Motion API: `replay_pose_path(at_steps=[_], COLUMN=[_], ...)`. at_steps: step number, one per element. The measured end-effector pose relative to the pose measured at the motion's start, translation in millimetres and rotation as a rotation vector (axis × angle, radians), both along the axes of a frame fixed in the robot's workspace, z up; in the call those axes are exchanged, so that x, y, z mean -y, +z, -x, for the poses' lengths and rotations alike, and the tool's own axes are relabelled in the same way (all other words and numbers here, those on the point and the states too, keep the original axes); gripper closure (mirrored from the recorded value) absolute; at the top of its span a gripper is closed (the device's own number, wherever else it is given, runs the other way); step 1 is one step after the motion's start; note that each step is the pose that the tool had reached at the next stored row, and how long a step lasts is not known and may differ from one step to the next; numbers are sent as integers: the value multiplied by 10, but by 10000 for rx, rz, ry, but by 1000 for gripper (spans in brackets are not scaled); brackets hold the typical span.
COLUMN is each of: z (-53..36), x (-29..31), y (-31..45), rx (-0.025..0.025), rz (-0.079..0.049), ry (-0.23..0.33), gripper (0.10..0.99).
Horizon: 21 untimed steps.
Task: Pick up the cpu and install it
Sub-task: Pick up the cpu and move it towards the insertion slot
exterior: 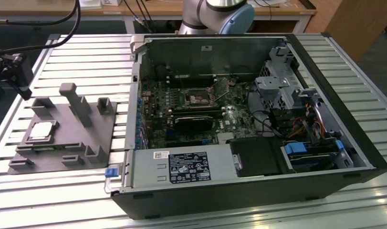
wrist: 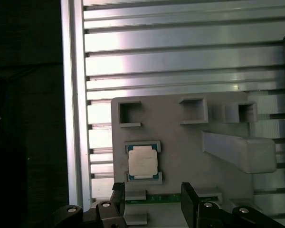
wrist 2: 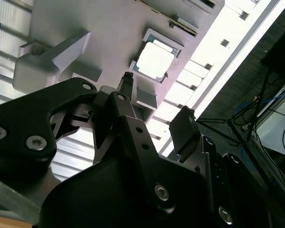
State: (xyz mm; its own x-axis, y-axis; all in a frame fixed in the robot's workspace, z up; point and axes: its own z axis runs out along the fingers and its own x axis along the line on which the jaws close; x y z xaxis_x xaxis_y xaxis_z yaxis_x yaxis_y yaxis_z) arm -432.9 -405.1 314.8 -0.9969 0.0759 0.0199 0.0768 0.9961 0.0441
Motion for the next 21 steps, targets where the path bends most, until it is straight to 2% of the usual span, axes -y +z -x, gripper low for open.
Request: replay_pose_path(at_steps=[21], z=[0], x=[0], y=[-57], rx=[0], rz=[0], ry=[0], gripper=[498])
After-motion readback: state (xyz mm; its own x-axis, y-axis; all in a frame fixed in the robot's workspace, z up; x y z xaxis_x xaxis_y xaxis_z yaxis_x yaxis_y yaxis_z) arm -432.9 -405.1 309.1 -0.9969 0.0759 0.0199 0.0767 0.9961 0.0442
